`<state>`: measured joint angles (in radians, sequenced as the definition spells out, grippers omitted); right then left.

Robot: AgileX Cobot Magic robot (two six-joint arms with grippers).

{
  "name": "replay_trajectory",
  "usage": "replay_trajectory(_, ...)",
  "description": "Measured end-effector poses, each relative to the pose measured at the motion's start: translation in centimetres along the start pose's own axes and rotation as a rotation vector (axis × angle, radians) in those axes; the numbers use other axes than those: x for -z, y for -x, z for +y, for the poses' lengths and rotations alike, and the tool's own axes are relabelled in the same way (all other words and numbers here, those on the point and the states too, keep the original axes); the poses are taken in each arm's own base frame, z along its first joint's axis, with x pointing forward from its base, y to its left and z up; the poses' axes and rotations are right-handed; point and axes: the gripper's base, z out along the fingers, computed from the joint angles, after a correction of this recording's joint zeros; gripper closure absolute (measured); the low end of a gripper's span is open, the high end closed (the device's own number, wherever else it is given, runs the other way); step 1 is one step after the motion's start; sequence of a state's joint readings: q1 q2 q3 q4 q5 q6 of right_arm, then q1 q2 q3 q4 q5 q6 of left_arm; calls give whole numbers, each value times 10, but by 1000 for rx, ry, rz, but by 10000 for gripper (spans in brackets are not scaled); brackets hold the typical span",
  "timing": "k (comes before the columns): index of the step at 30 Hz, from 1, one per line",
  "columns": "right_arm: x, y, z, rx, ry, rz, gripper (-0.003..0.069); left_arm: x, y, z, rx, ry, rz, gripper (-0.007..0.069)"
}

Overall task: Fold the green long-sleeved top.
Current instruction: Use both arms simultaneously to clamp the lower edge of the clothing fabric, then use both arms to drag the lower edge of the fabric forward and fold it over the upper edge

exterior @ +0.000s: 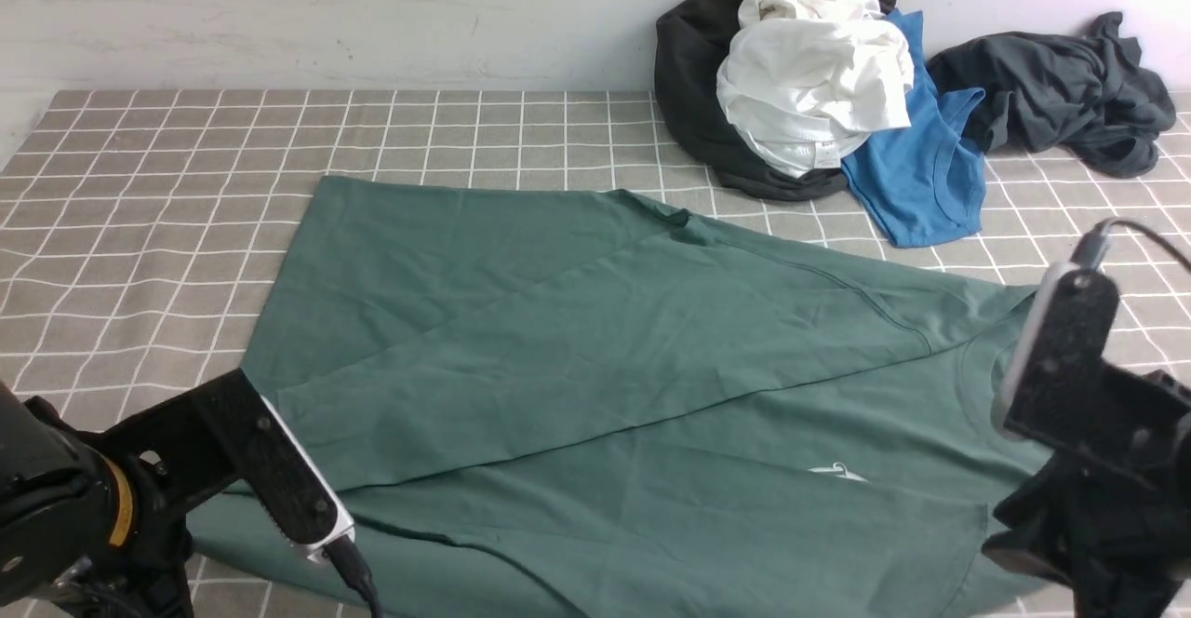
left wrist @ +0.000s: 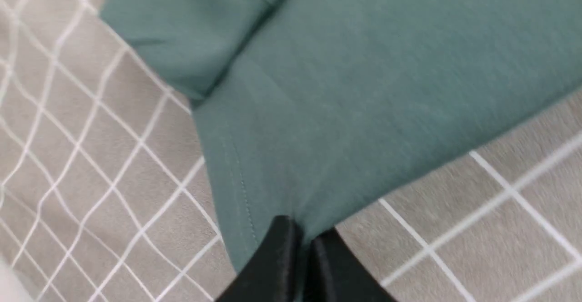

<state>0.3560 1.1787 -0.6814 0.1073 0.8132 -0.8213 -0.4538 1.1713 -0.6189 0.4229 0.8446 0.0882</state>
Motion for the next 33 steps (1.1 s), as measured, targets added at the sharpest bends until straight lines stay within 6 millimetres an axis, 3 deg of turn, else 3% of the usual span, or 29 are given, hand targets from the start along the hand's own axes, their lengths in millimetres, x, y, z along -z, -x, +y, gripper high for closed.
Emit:
replay_trajectory(1, -3, 0, 0, 7, 6, 13, 431, 0, 1, 0, 9, 1, -6, 623)
replay_trajectory(2, -13, -4, -1, 46, 14, 66, 364, 0, 3, 0, 30, 3, -36, 623)
replay_trajectory(6, -47, -16, 0, 126, 59, 178, 214, 1, 9, 1, 46, 7, -99, 623)
replay_trajectory(11, -68, -16, -2, 180, 55, 173, 183, 1, 10, 1, 43, 11, -110, 623)
replay_trajectory(16, -80, -13, -6, 222, 26, 151, 292, 1, 10, 1, 47, 11, -110, 623)
replay_trajectory(17, -81, -12, -7, 186, 10, 137, 396, 1, 9, 1, 62, 11, -104, 623)
replay_trajectory(19, -80, -9, -10, 110, -8, 127, 520, 1, 8, 1, 92, 9, -94, 623)
replay_trajectory(22, -77, -4, -16, 2, -41, 115, 634, 2, 9, 2, 154, 8, -94, 623)
replay_trajectory(24, -71, 5, -26, -88, -83, 99, 656, 8, 14, 8, 225, 14, -116, 622)
replay_trajectory(28, -58, 20, -56, -234, -168, 68, 657, 24, 36, 42, 389, 57, -189, 618)
replay_trajectory(33, -53, 36, -114, -405, -249, 19, 659, 16, 81, 106, 545, 109, -256, 618)
